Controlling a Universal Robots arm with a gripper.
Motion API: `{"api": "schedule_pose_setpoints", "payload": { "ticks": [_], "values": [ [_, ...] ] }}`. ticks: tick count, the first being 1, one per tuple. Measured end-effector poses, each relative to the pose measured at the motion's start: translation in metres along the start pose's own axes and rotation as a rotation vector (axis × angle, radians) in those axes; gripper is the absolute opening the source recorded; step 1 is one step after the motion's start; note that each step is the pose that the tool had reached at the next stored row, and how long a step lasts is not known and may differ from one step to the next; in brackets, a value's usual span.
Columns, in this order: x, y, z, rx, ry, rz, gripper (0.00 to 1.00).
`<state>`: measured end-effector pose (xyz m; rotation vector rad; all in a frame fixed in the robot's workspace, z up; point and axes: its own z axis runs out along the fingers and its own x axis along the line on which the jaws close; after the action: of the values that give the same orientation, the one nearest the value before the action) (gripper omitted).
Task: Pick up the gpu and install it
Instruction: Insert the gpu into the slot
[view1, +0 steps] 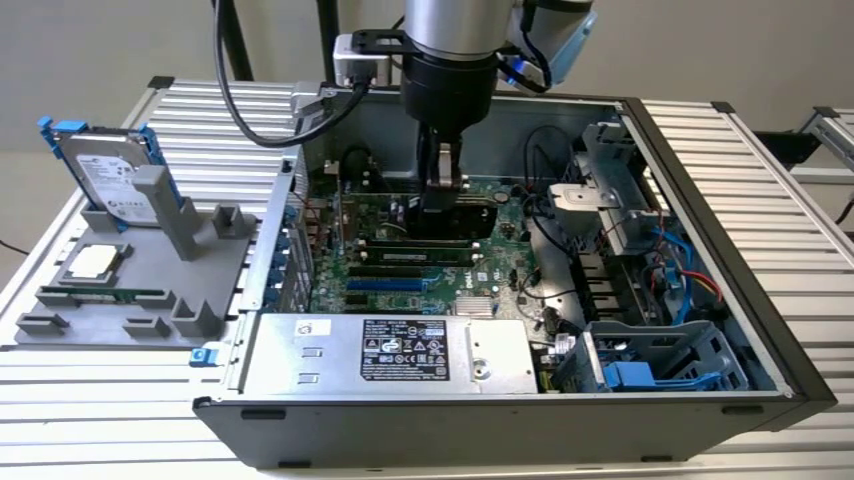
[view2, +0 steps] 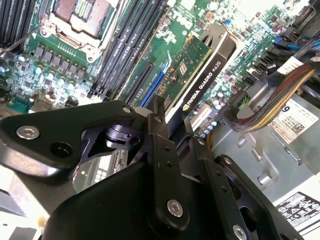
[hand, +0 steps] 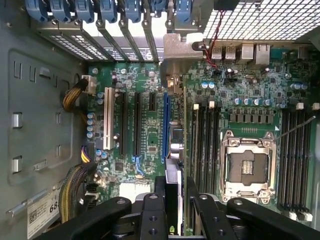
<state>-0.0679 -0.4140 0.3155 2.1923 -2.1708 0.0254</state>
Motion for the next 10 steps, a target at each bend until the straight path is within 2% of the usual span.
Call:
{"api": "schedule_pose_setpoints", "payload": {
  "ticks": [10],
  "values": [
    [-0.0001,-0.0001,0.0030,-0.0001,0.0056,0.000,0.00]
  ]
}}
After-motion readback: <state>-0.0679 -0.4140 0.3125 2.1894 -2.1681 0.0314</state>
